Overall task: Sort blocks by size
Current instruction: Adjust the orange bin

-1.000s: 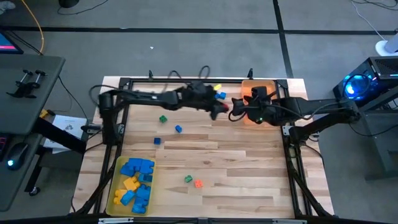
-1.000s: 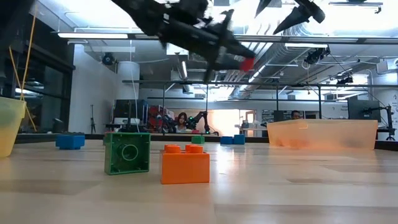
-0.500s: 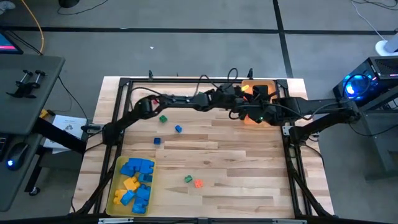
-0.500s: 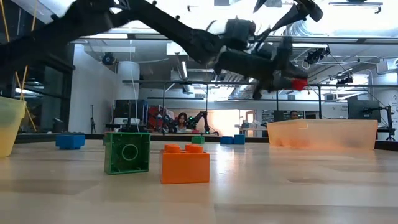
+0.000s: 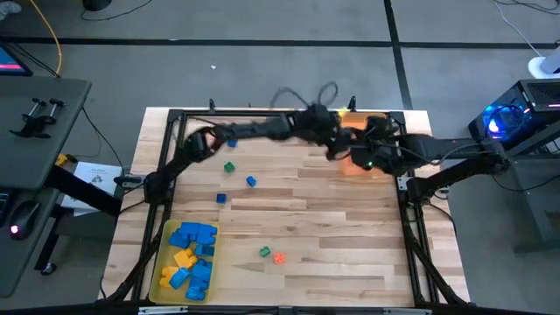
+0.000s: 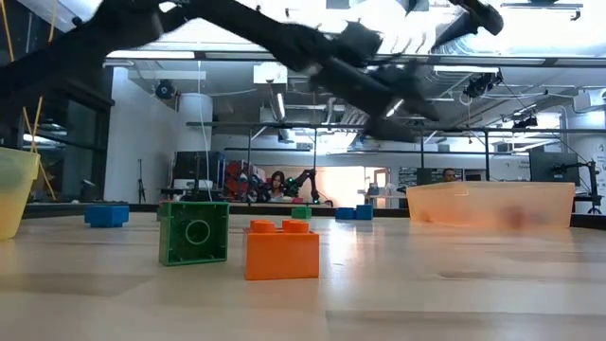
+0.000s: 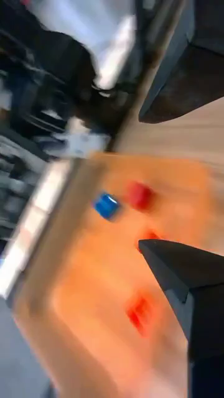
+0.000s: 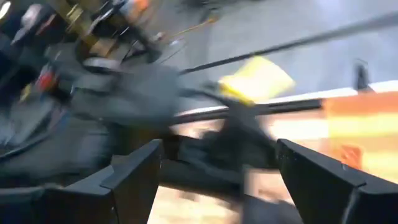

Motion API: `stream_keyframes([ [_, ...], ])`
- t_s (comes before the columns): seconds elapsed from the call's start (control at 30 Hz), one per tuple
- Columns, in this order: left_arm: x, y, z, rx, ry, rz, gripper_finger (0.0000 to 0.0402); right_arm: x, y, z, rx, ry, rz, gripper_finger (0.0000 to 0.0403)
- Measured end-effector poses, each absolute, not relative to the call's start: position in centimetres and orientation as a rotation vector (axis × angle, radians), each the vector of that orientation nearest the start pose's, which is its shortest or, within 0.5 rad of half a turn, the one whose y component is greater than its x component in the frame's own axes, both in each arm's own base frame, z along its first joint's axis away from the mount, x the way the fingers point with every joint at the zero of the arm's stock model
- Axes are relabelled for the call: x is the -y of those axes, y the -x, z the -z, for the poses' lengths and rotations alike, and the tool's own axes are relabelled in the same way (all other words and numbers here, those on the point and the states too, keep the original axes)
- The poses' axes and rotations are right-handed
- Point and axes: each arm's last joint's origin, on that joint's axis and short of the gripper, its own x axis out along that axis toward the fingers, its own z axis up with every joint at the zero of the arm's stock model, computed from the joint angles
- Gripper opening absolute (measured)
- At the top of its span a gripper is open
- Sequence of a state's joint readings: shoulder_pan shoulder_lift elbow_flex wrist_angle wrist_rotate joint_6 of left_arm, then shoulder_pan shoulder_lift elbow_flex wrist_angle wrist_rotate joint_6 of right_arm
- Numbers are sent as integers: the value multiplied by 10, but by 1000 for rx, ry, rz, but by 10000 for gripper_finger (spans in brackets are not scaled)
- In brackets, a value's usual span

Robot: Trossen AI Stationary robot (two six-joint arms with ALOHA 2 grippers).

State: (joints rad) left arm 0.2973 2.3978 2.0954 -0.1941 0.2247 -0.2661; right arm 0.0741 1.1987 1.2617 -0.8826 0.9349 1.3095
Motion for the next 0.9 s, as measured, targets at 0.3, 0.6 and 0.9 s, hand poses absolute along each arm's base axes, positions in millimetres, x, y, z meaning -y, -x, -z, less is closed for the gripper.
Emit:
stream_keyframes([
  [0.3, -220, -418, -272, -847, 438, -205, 287, 56, -189, -343, -410, -789, 1420, 285],
  [0.6, -161, -313, -333, -509, 427, -101, 269, 138, -208, -289, -1016, -595, 1472, 38],
  [0.9, -67, -219, -325, -211, 545, -100, 262, 197, -219, -242, -1204, -696, 1308, 3],
])
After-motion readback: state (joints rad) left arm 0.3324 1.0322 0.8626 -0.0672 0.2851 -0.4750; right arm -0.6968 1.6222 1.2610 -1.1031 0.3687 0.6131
